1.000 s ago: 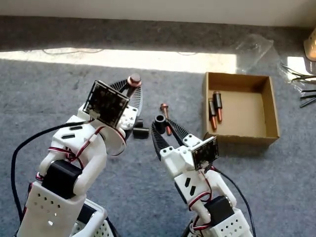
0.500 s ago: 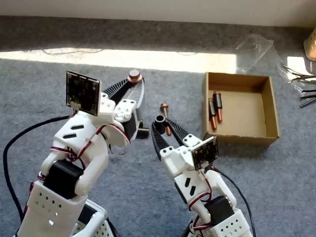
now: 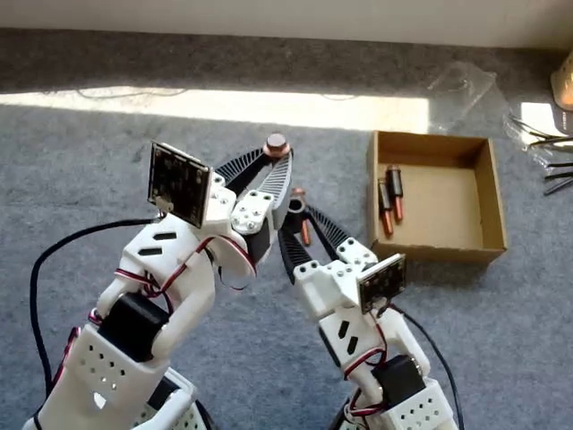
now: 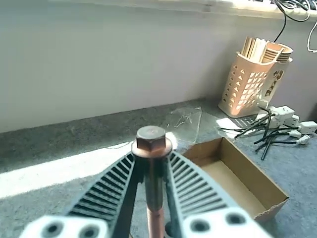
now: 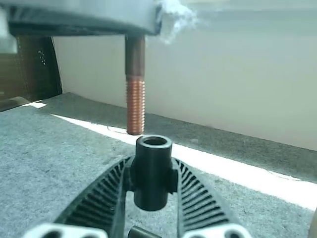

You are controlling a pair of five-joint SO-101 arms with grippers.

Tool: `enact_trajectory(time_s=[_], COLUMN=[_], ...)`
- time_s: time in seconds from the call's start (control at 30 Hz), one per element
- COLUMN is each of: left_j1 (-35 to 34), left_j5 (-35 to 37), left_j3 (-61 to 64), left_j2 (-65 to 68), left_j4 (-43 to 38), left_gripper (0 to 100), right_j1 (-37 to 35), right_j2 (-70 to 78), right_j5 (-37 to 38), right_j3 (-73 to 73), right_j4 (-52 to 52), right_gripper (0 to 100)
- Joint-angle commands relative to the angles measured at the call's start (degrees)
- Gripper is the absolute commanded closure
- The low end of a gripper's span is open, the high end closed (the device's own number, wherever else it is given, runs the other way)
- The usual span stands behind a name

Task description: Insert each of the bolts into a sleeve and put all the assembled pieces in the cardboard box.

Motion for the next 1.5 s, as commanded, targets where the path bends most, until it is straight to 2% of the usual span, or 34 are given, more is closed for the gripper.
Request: enact_trajectory(time_s=[0.0, 0.4, 0.53, 0.67, 1.17, 1.33, 1.47], left_j1=[0.9, 1.2, 5.8, 7.8, 7.3, 2.3, 2.2], left_j5=[-1.9, -2.2, -2.3, -7.0, -7.6, -7.2, -7.0], left_j3=[1.0, 0.4, 0.3, 0.5, 2.7, 2.9, 2.9], left_j2=[-1.2, -1.2, -1.2, -1.2, -1.2, -1.2, -1.2], left_j4=[-5.1, -7.9, -7.9, -7.9, -8.3, -8.3, -8.3], left_gripper=[100, 100, 100, 100, 100, 100, 100], right_j1=[0.7, -0.8, -0.8, -0.7, -0.7, -0.7, -0.7], right_j2=[-0.4, -0.3, -0.3, -0.3, -0.3, -0.3, -0.3], right_j5=[-0.3, -0.2, -0.2, -0.2, -0.2, -0.2, -0.2], right_j3=[6.0, 6.0, 6.0, 6.0, 6.0, 6.0, 6.0], right_j4=[-2.0, 0.8, 0.8, 0.8, 0.8, 0.8, 0.8], right_gripper=[99.4, 99.4, 99.4, 99.4, 99.4, 99.4, 99.4])
